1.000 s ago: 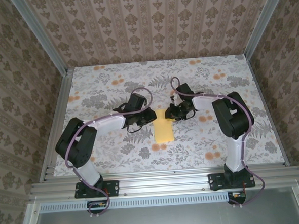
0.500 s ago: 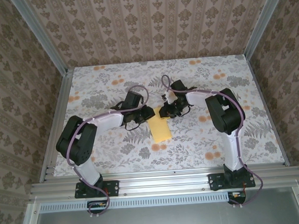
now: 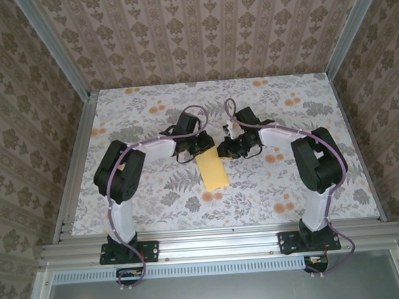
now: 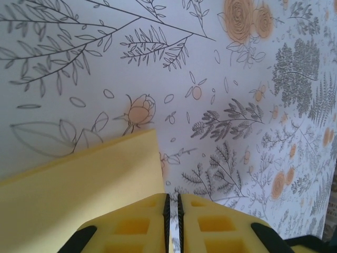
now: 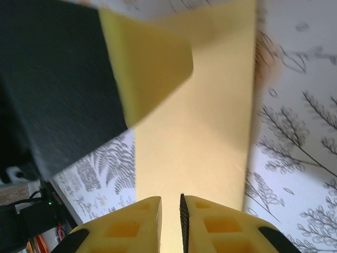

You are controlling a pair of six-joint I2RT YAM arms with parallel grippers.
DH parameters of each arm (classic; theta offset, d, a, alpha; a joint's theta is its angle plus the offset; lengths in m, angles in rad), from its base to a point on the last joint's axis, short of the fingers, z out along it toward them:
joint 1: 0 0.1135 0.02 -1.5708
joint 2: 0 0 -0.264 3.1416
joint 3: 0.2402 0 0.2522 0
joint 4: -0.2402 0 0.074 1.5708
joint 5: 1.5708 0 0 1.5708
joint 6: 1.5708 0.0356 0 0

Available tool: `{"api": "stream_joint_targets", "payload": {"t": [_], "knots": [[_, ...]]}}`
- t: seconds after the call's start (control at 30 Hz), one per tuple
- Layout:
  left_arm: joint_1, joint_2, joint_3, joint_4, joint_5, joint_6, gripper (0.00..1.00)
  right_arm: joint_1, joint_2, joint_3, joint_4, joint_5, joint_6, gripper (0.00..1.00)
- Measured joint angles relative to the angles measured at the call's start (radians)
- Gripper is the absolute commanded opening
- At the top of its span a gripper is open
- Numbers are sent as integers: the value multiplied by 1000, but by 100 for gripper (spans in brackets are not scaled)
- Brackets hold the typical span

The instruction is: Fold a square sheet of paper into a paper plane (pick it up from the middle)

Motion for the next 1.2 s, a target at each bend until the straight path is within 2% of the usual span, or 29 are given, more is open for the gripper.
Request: {"api": "stream_joint_targets", "payload": {"t": [0.43, 0.8, 1.2], "knots": [[0, 100, 89, -33, 14, 40, 12, 0, 127, 5, 32, -39, 19, 19], [13, 111, 77, -51, 14, 58, 10, 0, 145, 24, 16, -52, -20, 19], [21, 94, -3, 72, 31, 89, 9, 0, 146, 31, -11, -49, -64, 19]]}}
